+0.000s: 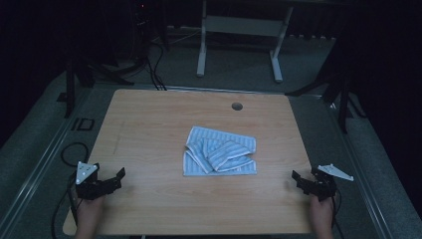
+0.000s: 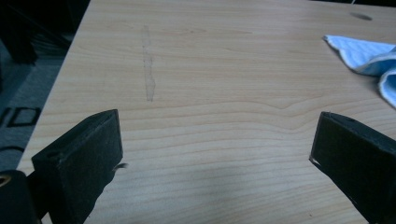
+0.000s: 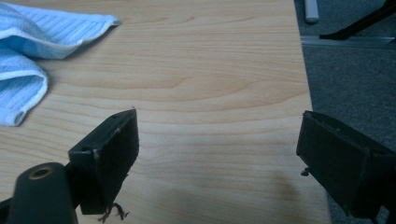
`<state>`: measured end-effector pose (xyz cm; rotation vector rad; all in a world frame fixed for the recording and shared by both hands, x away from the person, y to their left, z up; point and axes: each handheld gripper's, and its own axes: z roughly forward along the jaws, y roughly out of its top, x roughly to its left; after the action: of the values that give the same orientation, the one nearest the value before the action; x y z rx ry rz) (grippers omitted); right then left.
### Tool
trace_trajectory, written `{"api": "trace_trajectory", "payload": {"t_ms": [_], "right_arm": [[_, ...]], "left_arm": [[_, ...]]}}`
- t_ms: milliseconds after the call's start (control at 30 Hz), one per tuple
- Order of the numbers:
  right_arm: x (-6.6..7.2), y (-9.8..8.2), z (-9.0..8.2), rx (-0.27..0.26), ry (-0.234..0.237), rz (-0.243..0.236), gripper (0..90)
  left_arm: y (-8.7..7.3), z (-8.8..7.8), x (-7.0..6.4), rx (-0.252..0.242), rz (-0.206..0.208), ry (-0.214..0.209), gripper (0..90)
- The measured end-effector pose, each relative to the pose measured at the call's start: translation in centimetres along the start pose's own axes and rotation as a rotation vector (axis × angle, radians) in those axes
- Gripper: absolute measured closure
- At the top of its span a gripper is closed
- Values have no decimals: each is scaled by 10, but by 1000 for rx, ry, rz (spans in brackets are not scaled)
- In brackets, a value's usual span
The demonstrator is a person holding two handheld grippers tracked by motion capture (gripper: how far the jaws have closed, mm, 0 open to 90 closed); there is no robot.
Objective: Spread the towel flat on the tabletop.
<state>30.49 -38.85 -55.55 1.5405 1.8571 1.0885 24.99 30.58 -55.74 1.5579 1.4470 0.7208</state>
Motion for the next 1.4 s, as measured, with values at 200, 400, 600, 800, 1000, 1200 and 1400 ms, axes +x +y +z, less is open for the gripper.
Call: {"api": "trace_trajectory", "payload": {"t_ms": [200, 400, 600, 800, 1000, 1200, 1400], "right_arm": [[3, 0, 0, 14, 15, -29, 134], [7, 1, 2, 75, 72, -85, 126], [24, 14, -1, 175, 137, -197, 118], [45, 27, -3, 271, 199, -264, 119], [64, 37, 1, 372, 228, -355, 120], [80, 39, 4, 418, 263, -467, 121], [98, 42, 13, 470, 310, -508, 122]], "left_arm": [[4, -8, 1, 91, 67, -9, 20], [5, -8, 0, 229, 128, -46, 20], [10, -3, -8, 447, 193, -82, 36], [17, 1, -30, 540, 275, -154, 36], [27, 4, -50, 563, 308, -204, 38], [37, 15, -78, 598, 355, -277, 45], [39, 26, -99, 607, 412, -320, 90]]}}
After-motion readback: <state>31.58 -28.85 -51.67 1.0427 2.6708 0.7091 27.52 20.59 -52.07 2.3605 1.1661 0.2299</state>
